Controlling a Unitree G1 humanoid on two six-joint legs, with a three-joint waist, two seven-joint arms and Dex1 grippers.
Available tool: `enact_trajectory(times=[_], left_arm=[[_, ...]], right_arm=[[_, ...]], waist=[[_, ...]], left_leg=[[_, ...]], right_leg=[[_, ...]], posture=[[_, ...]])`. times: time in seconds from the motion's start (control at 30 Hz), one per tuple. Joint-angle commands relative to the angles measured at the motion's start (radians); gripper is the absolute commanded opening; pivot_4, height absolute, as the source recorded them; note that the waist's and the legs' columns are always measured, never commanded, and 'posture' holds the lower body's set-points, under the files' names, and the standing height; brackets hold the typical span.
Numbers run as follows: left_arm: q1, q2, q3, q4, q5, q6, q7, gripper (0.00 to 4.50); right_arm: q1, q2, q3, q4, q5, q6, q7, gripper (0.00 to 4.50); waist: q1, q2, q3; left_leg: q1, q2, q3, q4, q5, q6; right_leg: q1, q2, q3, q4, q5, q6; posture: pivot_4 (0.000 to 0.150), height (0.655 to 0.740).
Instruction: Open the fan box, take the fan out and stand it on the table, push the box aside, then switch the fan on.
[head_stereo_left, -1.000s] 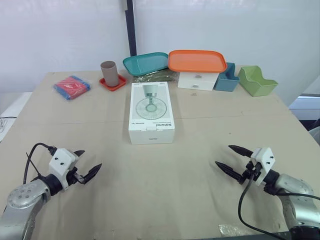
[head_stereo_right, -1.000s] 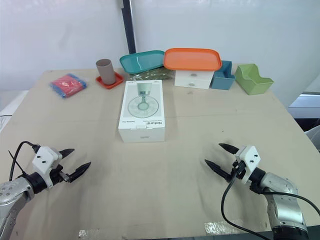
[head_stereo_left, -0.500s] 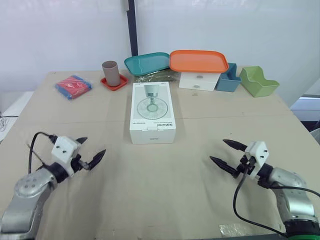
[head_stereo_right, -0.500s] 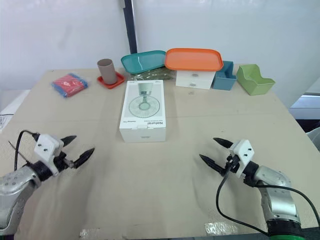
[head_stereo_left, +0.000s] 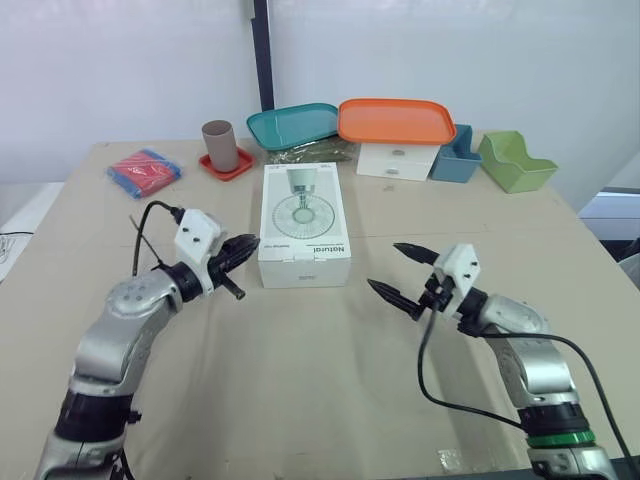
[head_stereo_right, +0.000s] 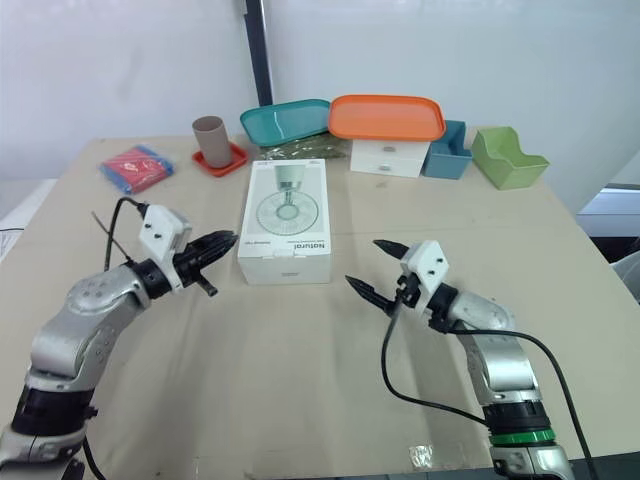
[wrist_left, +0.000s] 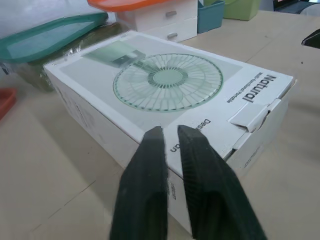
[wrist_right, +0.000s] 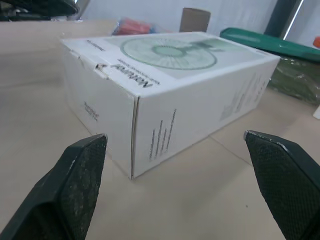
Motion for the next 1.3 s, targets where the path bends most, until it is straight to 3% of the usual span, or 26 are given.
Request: enact_trajectory(times=[0.03, 0.37, 0.73, 1.3], left_arm=[[-0.042, 0.036, -0.021, 0.029, -0.001, 0.029, -0.044, 0.03], [-0.050, 0.032, -0.067, 0.037, 0.010, 0.066, -0.057, 0.03], [-0.036, 0.028, -0.107, 0.025, 0.031, 0.058, -0.064, 0.03], [-0.028, 0.016, -0.103, 0.045, 0.051, 0.044, -0.058, 0.03]], right_arm=[[-0.072, 0.027, 0.039, -0.064, -0.017, 0.065, -0.038, 4.50], [-0.210, 0.057, 0.148, -0.054, -0.100, 0.127, -0.047, 4.50], [-0.257, 0.032, 0.237, 0.013, -0.230, 0.111, -0.016, 4.50], [-0.296, 0.050, 0.226, 0.064, -0.320, 0.089, -0.044, 4.50]], waist=[[-0.001, 0.000, 0.000], [-0.001, 0.000, 0.000], [-0.001, 0.000, 0.000], [-0.001, 0.000, 0.000]], left_leg=[[0.000, 0.000, 0.000, 0.000, 0.000, 0.000], [0.000, 0.000, -0.001, 0.000, 0.002, -0.003], [0.000, 0.000, -0.001, 0.000, 0.002, -0.003], [0.000, 0.000, -0.001, 0.000, 0.002, -0.003]], right_leg=[[0.000, 0.000, 0.000, 0.000, 0.000, 0.000], [0.000, 0.000, -0.001, 0.000, 0.000, 0.000], [0.000, 0.000, -0.001, 0.000, 0.000, 0.000], [0.000, 0.000, -0.001, 0.000, 0.000, 0.000]], posture=[[0.150, 0.7400], [0.150, 0.7400], [0.150, 0.7400], [0.150, 0.7400]])
